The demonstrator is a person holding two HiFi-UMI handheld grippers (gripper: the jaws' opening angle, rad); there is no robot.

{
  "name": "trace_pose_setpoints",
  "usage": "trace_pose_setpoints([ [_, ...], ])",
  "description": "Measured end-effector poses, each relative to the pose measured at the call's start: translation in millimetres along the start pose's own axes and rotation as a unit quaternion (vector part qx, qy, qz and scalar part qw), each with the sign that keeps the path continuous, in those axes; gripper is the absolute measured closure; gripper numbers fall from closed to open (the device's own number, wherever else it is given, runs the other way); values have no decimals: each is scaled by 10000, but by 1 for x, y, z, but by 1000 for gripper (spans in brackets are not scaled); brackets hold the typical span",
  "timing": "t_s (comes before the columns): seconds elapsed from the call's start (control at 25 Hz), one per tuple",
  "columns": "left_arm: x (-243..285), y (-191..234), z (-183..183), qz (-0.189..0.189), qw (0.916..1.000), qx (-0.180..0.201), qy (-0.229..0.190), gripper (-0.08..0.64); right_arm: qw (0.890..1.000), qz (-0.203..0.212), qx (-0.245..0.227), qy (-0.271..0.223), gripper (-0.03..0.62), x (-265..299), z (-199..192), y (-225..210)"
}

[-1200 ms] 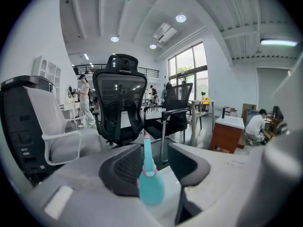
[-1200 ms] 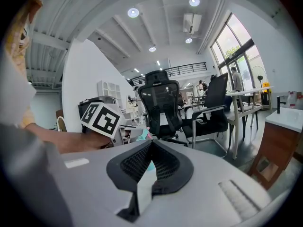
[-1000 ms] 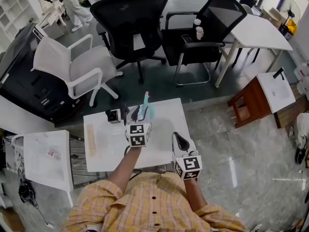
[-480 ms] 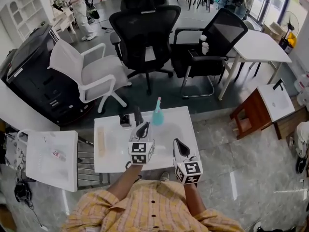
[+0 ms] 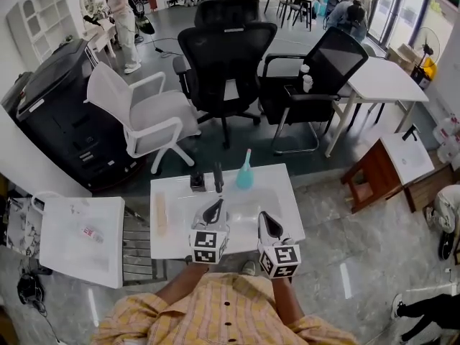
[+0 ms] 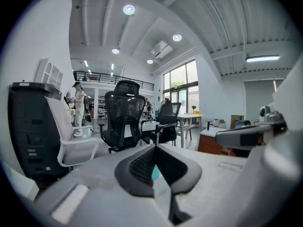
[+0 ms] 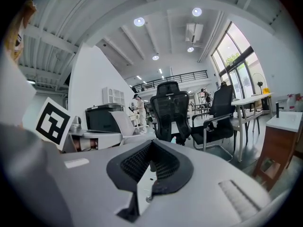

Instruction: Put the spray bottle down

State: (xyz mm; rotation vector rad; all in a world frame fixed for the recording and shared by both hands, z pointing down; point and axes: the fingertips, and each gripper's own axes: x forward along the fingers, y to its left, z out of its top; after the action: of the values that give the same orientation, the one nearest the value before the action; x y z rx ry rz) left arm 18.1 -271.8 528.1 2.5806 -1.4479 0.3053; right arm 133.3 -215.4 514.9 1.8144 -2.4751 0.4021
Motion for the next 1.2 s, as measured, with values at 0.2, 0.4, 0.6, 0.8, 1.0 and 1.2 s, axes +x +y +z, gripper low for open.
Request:
trace_pose_setpoints([
  [0.2,-25,15,0,-30,9999,-7,-105,560,9999,-86,-53,-38,592,-2,2,19],
  [0.4,-46,26,3,-19,9997,-18,-223,560,9997,-181,-151,-20,592,-6,5,31],
  [0.6,-62,35,0,1,9996,-82,-262,560,9995,-226,-209,49,592,-7,3,41],
  [0.8,-76,39,0,-12,9994,-83,-336,560,9993,-271,-252,56,592,-9,1,53],
  [1.0,-84,40,-5,-90,9994,-92,-313,560,9990,-360,-273,55,592,-13,-3,62],
  [1.2,-90,45,-9,-120,9995,-113,-285,560,9986,-454,-258,36,592,-13,-7,66],
])
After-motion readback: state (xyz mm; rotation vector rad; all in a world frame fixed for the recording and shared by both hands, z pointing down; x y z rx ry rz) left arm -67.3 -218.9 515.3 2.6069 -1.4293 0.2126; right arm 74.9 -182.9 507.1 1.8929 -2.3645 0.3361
